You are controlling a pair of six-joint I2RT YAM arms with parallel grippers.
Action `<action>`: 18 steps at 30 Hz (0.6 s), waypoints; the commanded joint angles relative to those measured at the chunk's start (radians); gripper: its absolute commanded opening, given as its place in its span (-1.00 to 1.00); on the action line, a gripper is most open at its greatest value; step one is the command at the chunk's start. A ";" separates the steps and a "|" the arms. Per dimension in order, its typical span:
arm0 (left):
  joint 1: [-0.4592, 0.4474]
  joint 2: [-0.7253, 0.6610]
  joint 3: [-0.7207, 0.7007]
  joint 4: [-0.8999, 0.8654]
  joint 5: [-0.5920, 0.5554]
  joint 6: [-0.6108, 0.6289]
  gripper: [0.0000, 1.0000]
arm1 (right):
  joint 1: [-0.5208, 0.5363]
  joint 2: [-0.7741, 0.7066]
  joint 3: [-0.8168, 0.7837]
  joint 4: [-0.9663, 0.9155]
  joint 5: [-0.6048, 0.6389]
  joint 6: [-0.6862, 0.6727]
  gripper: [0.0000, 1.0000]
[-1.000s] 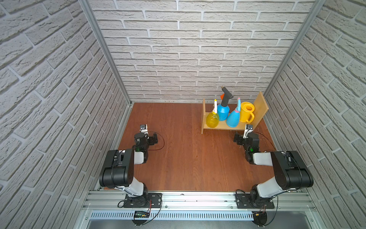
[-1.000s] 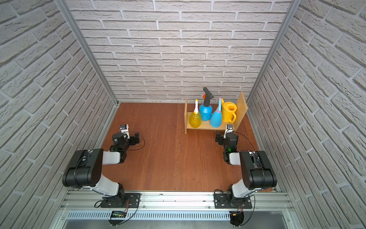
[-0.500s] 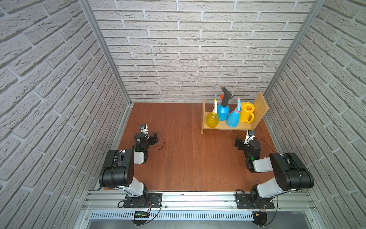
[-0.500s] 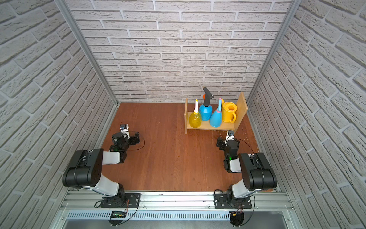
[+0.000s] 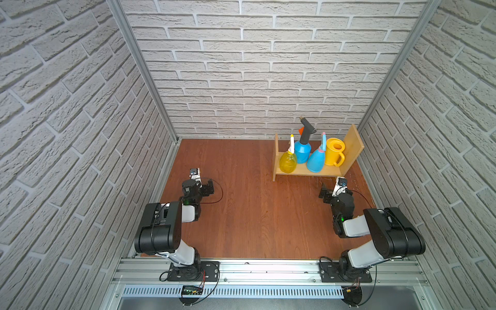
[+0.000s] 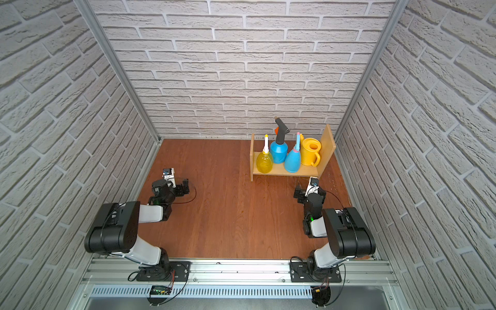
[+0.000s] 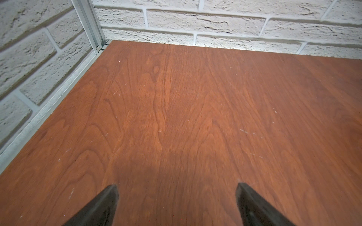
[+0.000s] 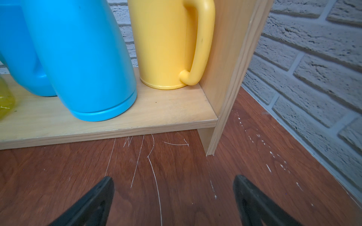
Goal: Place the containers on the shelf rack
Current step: Reset both arms
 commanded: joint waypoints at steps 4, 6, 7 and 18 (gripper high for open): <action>0.003 -0.003 -0.002 0.048 0.011 -0.009 0.97 | 0.005 0.012 -0.032 0.118 0.029 -0.004 0.98; 0.004 -0.003 -0.001 0.048 0.012 -0.009 0.97 | 0.005 0.015 -0.036 0.131 0.028 -0.003 0.98; 0.003 -0.003 -0.002 0.048 0.012 -0.009 0.96 | 0.005 0.018 -0.039 0.137 0.028 -0.003 0.98; 0.003 -0.003 -0.001 0.047 0.012 -0.009 0.96 | 0.005 0.022 -0.043 0.147 0.027 -0.004 0.98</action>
